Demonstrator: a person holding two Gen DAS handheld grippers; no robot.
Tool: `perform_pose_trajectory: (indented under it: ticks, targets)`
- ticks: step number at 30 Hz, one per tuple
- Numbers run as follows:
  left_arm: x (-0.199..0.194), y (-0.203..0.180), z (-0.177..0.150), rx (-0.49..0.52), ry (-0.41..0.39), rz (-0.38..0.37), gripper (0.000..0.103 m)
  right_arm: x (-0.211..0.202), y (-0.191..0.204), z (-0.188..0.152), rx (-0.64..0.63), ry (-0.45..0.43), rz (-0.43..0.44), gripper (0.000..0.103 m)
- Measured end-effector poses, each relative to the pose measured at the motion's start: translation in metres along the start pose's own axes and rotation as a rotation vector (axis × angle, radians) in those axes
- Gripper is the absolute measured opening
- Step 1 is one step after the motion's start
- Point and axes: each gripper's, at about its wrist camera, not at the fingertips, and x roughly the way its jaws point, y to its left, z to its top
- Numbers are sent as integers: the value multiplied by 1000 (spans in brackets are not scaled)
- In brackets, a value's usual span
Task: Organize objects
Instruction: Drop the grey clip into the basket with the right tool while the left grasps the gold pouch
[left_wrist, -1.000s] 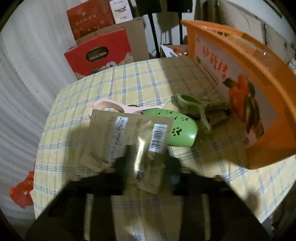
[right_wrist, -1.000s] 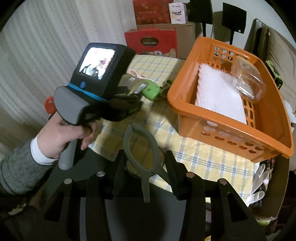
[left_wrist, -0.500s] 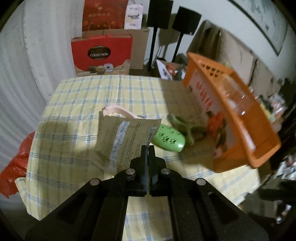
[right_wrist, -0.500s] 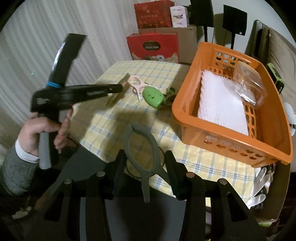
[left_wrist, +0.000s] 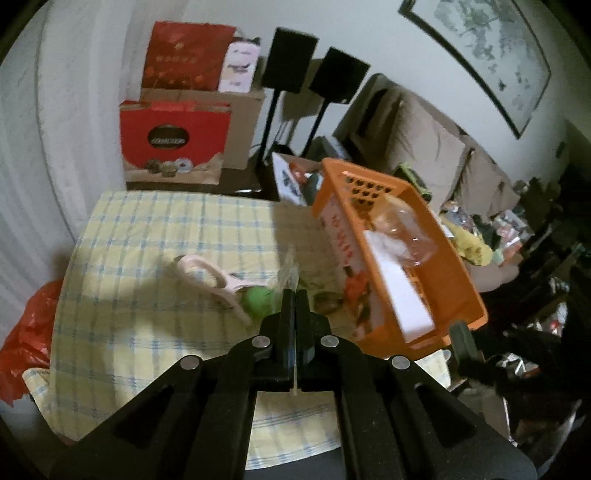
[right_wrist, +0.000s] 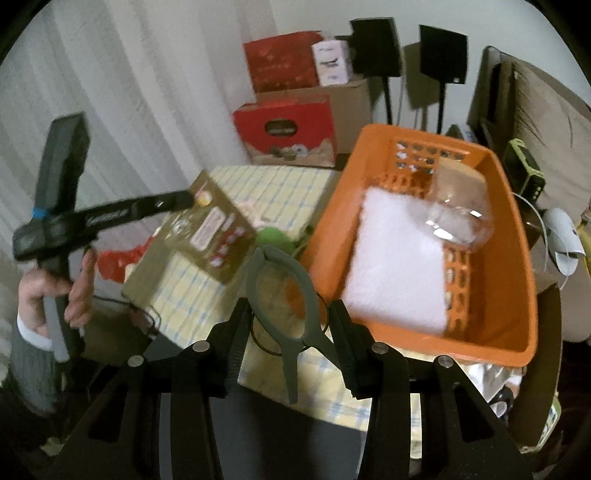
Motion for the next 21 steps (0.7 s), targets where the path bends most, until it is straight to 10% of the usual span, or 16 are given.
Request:
perform_pose_trajectory:
  ticks: [21]
  targets:
    - [-29, -100, 57, 148, -64, -103, 0, 60, -85, 36, 203, 60, -217, 44]
